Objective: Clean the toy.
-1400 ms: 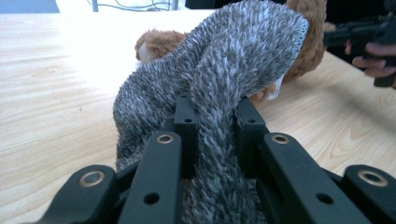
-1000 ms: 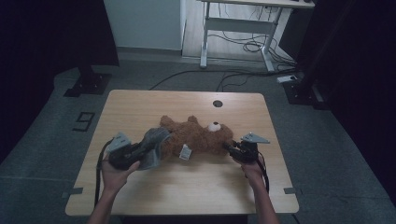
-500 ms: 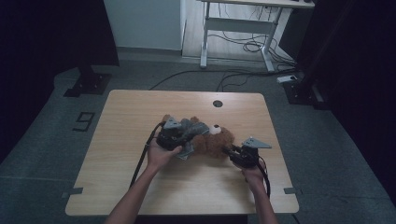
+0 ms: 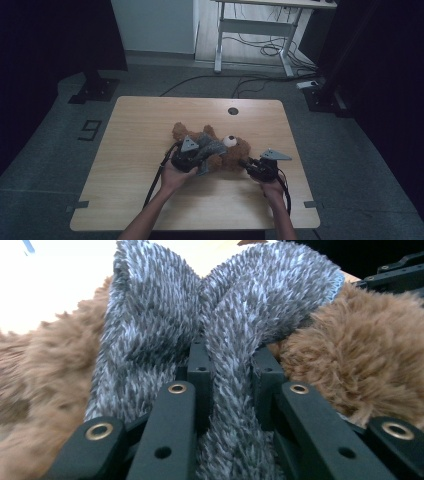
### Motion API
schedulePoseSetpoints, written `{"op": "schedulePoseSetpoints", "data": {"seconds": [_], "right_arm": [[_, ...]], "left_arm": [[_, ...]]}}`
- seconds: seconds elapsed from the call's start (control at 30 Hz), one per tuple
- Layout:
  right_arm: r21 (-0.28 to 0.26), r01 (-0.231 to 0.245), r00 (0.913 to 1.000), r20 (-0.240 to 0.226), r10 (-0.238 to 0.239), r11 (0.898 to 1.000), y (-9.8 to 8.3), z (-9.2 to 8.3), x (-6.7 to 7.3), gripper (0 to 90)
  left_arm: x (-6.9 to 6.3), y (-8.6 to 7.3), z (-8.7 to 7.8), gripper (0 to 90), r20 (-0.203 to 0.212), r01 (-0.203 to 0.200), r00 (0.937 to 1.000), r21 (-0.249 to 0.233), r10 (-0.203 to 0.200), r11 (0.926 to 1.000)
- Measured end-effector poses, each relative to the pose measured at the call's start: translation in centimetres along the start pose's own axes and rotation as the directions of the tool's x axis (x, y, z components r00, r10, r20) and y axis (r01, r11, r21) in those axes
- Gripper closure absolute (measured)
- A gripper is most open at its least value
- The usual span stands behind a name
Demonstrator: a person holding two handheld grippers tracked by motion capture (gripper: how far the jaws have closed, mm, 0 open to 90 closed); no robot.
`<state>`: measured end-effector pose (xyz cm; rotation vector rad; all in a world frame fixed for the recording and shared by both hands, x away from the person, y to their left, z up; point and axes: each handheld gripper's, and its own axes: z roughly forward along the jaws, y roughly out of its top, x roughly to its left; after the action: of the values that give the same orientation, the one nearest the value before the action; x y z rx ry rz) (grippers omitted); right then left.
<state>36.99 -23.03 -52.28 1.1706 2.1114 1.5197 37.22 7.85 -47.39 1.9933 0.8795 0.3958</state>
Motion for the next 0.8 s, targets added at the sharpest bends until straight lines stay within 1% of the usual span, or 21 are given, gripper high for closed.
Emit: {"op": "schedulePoseSetpoints", "data": {"seconds": [0.07, 0.13, 0.17, 0.27, 0.33, 0.37, 0.53, 0.63, 0.7, 0.77, 0.8], "right_arm": [[-0.001, 0.006, 1.0000, 0.001, -0.006, 1.000, -0.1, 0.0, 0.0, 68.9], [-0.005, 0.004, 1.0000, -0.001, -0.004, 1.000, -0.1, 0.0, 0.0, 68.8], [-0.007, 0.003, 1.0000, -0.001, -0.003, 1.000, -0.1, 0.0, 0.0, 68.7], [-0.010, -0.001, 1.0000, 0.000, 0.001, 1.000, -0.2, -0.1, 0.0, 68.7], [-0.009, -0.002, 1.0000, 0.001, 0.002, 1.000, -0.2, -0.1, 0.0, 68.7], [-0.008, -0.004, 1.0000, 0.000, 0.004, 1.000, -0.2, -0.1, 0.0, 68.5], [-0.014, -0.013, 0.9999, -0.005, 0.013, 1.000, -0.4, -0.1, 0.1, 68.1], [-0.015, -0.013, 0.9999, -0.011, 0.013, 1.000, -0.5, -0.1, 0.1, 68.1], [-0.014, -0.014, 0.9999, -0.010, 0.014, 1.000, -0.5, -0.1, 0.1, 68.1], [-0.014, -0.018, 0.9998, -0.010, 0.018, 1.000, -0.4, -0.2, 0.1, 68.1], [-0.017, -0.022, 0.9997, -0.013, 0.022, 1.000, -0.4, -0.1, 0.0, 68.1]], "left_arm": [[0.4, -0.4, -0.9, 75.6, -0.022, 0.002, 0.9997, -0.013, -0.002, 0.9999], [1.1, -0.8, -1.7, 75.5, -0.040, 0.014, 0.9991, -0.023, -0.015, 0.9996], [1.6, -1.1, -2.4, 75.4, -0.060, 0.022, 0.9979, -0.029, -0.024, 0.9993], [2.8, -2.3, -3.4, 75.4, -0.106, 0.034, 0.9937, -0.034, -0.037, 0.9988], [3.5, -3.1, -3.9, 75.4, -0.113, 0.050, 0.9922, -0.032, -0.053, 0.9982], [3.9, -3.7, -4.3, 75.4, -0.125, 0.059, 0.9902, -0.028, -0.062, 0.9979], [5.0, -5.4, -5.1, 75.3, -0.147, 0.099, 0.9839, -0.030, -0.102, 0.9947], [5.0, -5.6, -5.3, 75.3, -0.148, 0.105, 0.9828, -0.039, -0.110, 0.9937], [4.7, -5.3, -5.7, 75.4, -0.143, 0.100, 0.9838, -0.062, -0.108, 0.9930], [4.0, -4.3, -6.1, 75.5, -0.127, 0.077, 0.9880, -0.089, -0.088, 0.9931], [3.6, -3.7, -6.2, 75.4, -0.111, 0.073, 0.9901, -0.110, -0.086, 0.9912]]}}
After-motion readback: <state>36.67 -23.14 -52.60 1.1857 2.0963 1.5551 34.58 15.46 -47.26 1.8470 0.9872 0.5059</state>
